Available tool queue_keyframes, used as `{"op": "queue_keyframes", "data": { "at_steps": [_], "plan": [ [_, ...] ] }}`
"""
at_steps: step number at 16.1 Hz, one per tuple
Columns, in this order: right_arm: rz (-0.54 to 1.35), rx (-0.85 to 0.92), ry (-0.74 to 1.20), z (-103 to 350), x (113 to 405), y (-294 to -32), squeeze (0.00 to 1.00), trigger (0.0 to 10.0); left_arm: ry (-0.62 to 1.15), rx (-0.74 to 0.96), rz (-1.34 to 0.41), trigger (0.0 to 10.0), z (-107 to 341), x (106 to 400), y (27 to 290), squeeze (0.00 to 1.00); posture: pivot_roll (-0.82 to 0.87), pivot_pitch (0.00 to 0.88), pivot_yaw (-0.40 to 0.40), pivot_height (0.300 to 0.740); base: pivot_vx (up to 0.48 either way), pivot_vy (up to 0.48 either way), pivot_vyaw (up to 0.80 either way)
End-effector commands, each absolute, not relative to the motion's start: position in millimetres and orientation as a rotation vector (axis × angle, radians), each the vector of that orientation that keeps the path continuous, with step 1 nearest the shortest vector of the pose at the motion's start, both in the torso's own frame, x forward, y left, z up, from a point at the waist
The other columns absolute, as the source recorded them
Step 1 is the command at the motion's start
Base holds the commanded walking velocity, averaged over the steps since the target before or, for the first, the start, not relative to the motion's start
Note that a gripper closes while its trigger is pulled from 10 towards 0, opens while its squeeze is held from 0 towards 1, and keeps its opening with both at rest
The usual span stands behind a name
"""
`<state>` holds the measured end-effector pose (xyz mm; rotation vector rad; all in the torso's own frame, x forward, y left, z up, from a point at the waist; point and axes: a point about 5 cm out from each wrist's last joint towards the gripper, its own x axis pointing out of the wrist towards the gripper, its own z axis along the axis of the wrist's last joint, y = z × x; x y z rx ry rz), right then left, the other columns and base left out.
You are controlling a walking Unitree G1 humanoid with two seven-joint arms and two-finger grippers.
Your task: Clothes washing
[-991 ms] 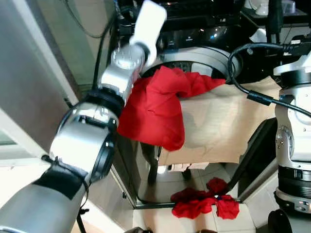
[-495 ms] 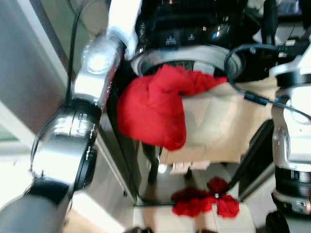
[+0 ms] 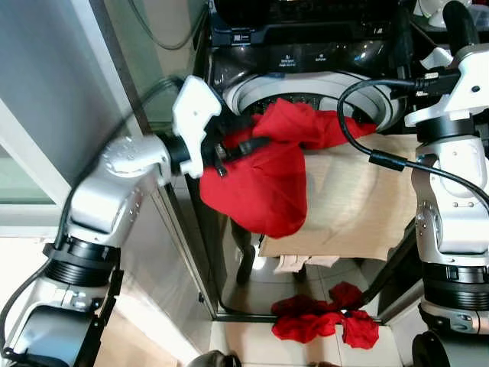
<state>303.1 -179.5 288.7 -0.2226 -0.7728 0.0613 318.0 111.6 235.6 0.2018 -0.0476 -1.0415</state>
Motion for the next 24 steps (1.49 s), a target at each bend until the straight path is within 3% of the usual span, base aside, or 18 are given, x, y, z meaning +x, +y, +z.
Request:
{"op": "queue_keyframes", "data": {
  "at_steps": [1,4,9,15,20,24],
  "plan": [
    [0.072,-0.212,-0.783,290,304,-177,0.24,10.0,0.019,0.184,-1.079,10.0,225,317,106,0.0,-0.14,0.0,0.075,0.74,0.0,0.0,0.0],
    [0.012,-0.265,-0.763,287,297,-194,0.24,10.0,0.116,0.19,-1.068,10.0,200,333,96,0.0,-0.17,0.0,0.092,0.74,0.0,0.0,0.0],
    [-0.068,-0.289,-0.646,271,280,-237,0.24,10.0,0.152,0.204,-1.009,10.0,202,365,74,0.0,-0.24,0.0,0.149,0.74,0.0,0.0,0.0],
    [0.174,-0.099,-0.486,251,267,-229,0.24,10.0,0.15,0.277,-0.826,10.0,201,395,66,0.0,-0.28,0.0,0.209,0.74,0.0,0.0,0.0],
    [0.286,-0.018,-0.408,236,268,-206,0.24,10.0,-0.037,0.286,-0.58,10.0,239,412,53,0.0,-0.28,0.0,0.203,0.74,0.0,0.0,0.0],
    [0.313,0.005,-0.383,234,272,-202,0.24,10.0,-0.192,0.191,-0.411,10.0,276,420,69,0.0,-0.25,0.0,0.169,0.74,0.0,0.0,0.0]
  ]
}}
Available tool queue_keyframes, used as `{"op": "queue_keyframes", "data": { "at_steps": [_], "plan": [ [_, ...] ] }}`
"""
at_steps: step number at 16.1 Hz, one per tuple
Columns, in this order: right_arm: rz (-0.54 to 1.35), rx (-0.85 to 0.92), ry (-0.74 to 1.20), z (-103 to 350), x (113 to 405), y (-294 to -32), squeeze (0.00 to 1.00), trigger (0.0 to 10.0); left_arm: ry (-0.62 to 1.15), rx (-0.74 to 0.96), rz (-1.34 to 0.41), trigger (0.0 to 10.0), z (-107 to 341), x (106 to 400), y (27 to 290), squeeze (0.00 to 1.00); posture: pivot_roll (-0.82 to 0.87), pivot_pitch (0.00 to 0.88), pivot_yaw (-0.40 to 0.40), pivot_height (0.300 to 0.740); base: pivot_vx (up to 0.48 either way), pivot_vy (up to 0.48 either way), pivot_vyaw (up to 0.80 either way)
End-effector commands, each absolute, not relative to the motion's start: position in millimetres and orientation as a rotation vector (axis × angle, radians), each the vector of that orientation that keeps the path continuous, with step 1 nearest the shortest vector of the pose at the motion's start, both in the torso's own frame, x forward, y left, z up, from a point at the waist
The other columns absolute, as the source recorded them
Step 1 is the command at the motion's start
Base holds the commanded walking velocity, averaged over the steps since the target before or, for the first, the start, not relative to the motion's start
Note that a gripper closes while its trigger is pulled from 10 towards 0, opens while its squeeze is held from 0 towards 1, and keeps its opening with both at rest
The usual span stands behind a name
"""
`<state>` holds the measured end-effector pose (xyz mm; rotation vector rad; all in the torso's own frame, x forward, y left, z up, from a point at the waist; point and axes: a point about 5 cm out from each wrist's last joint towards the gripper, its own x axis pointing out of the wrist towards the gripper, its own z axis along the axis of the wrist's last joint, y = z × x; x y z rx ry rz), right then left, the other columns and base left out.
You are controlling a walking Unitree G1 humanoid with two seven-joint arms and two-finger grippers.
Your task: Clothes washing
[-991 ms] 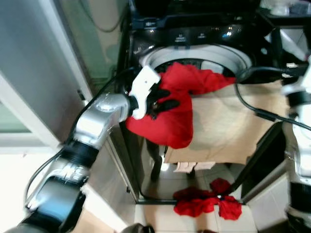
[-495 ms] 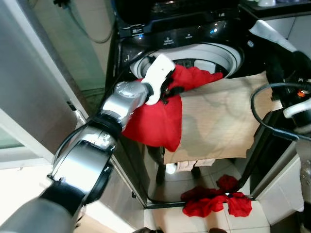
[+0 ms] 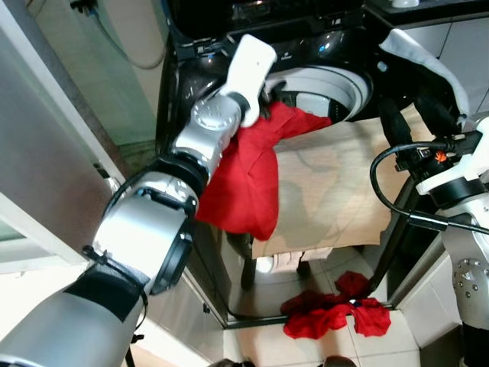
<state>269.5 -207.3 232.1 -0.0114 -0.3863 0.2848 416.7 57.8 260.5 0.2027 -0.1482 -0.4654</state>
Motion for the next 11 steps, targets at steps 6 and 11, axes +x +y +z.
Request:
{"op": "queue_keyframes", "data": {
  "at_steps": [6,11],
  "plan": [
    [0.371,0.022,-0.362,229,278,-192,0.24,10.0,-0.21,0.317,-0.64,10.0,258,410,100,0.0,-0.21,0.0,0.144,0.74,0.0,0.0,0.0],
    [0.48,0.037,-0.358,241,280,-192,0.24,10.0,-0.088,0.365,-0.861,10.0,235,380,118,0.0,-0.16,0.0,0.112,0.74,0.0,0.0,0.0]
  ]
}}
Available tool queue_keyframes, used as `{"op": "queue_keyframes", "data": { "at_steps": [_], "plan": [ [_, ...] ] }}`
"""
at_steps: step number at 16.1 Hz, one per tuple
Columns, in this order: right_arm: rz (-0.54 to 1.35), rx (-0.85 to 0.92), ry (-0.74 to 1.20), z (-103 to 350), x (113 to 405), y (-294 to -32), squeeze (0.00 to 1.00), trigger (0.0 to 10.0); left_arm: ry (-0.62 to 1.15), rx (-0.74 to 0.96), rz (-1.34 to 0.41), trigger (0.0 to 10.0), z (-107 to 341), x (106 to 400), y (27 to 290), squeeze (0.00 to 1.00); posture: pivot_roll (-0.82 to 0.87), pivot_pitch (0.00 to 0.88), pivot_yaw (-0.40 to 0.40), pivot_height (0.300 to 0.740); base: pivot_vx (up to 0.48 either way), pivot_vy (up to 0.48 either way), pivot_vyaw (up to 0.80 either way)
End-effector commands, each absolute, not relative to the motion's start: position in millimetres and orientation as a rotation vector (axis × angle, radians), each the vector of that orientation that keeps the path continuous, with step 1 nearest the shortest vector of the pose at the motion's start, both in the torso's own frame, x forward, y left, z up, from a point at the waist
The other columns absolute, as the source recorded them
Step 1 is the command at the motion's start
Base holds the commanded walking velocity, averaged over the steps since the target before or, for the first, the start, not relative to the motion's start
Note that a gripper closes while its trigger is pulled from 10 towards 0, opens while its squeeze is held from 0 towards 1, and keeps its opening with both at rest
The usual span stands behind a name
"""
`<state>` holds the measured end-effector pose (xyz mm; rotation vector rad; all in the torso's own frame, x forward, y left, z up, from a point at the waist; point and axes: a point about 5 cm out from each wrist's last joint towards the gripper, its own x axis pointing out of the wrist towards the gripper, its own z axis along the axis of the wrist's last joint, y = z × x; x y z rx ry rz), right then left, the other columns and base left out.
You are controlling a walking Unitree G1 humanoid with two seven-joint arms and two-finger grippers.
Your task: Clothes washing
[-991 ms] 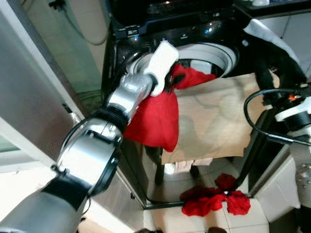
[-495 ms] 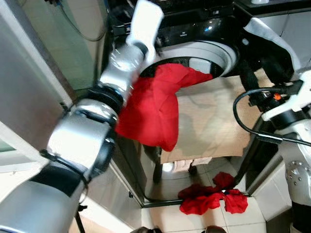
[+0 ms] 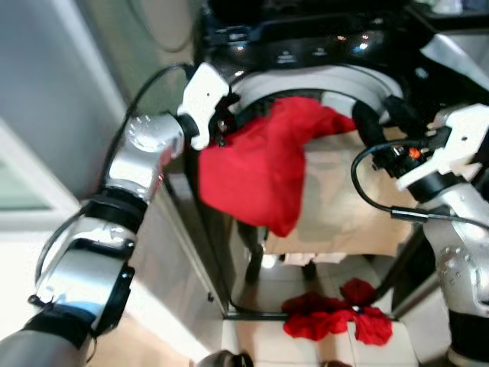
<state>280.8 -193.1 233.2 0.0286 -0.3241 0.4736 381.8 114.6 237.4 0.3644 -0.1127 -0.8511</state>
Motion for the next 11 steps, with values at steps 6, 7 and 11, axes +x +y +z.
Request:
{"op": "queue_keyframes", "data": {
  "at_steps": [6,7,11],
  "plan": [
    [0.585,-0.106,-0.102,208,229,-236,0.23,10.0,-0.047,0.335,-0.811,10.0,253,402,109,0.0,-0.27,0.0,0.17,0.74,0.0,0.0,0.0],
    [0.586,-0.111,-0.083,204,225,-237,0.23,10.0,-0.05,0.327,-0.814,10.0,255,403,106,0.0,-0.27,0.0,0.17,0.74,0.0,0.0,0.0],
    [0.565,-0.142,0.016,165,207,-230,0.22,10.0,-0.006,0.26,-0.904,10.0,253,405,66,0.0,-0.33,0.0,0.211,0.74,0.0,0.0,0.0]
  ]
}}
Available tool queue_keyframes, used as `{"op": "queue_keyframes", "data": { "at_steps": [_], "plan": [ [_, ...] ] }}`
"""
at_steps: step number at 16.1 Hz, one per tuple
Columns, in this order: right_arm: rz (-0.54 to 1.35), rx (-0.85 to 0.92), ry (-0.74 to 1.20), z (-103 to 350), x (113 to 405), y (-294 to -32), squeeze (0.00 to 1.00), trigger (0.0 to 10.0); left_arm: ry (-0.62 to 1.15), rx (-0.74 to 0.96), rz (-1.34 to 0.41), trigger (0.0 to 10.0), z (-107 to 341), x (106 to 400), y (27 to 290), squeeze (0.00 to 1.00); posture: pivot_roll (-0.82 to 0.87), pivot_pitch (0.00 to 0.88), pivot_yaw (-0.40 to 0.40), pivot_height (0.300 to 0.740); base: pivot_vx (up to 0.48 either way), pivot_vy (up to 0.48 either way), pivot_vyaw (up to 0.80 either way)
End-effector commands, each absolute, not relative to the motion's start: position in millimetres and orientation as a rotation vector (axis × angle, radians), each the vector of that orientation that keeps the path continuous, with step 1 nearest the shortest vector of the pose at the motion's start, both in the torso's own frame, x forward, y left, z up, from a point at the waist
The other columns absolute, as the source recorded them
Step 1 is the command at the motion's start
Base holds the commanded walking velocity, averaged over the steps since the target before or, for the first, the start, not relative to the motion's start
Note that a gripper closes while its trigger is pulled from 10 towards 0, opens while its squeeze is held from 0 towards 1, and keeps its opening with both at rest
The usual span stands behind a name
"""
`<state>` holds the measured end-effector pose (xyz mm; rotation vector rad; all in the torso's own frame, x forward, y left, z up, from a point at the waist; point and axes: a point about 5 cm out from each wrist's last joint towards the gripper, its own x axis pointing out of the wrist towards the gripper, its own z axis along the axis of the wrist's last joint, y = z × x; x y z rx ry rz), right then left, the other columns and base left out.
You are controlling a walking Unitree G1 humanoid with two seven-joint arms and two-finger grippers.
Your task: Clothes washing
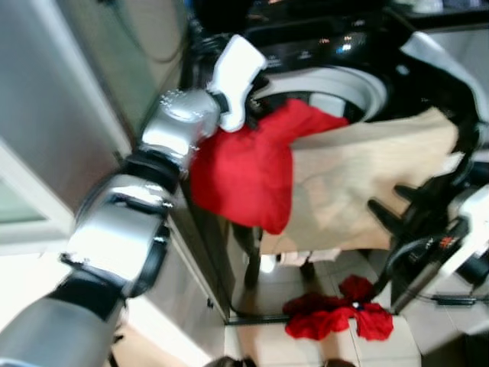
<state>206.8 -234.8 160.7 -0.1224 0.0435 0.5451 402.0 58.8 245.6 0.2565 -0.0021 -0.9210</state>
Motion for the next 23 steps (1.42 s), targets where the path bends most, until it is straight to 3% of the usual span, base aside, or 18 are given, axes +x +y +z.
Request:
{"op": "queue_keyframes", "data": {
  "at_steps": [1,5,11,12,13,18,23],
  "plan": [
    [0.579,-0.135,0.035,159,202,-225,0.22,10.0,0.031,0.257,-0.943,10.0,248,402,56,0.0,-0.34,0.0,0.221,0.74,0.0,0.0,0.0],
    [0.572,-0.111,0.033,154,190,-217,0.23,10.0,0.071,0.304,-0.989,10.0,248,402,63,0.0,-0.35,0.0,0.254,0.74,0.0,0.0,0.0],
    [0.556,-0.075,0.016,152,187,-209,0.24,10.0,0.065,0.37,-0.889,10.0,263,409,93,0.0,-0.36,0.0,0.269,0.74,0.0,0.0,0.0],
    [0.552,-0.073,0.016,150,189,-208,0.24,10.0,-0.022,0.374,-0.835,10.0,275,410,105,0.32,-0.35,0.0,0.261,0.74,0.0,0.0,0.0],
    [0.563,-0.07,0.013,150,193,-206,0.24,10.0,-0.049,0.33,-0.819,10.0,272,407,115,1.0,-0.33,0.0,0.246,0.74,0.0,0.0,0.0],
    [0.624,-0.084,0.015,153,202,-204,0.25,10.0,0.109,0.359,-0.804,10.0,230,400,130,1.0,-0.3,0.0,0.203,0.74,0.0,0.0,0.0],
    [0.646,-0.083,0.024,152,205,-202,0.24,10.0,0.165,0.381,-0.754,10.0,227,394,151,1.0,-0.29,0.0,0.195,0.74,0.0,0.0,0.0]
  ]
}}
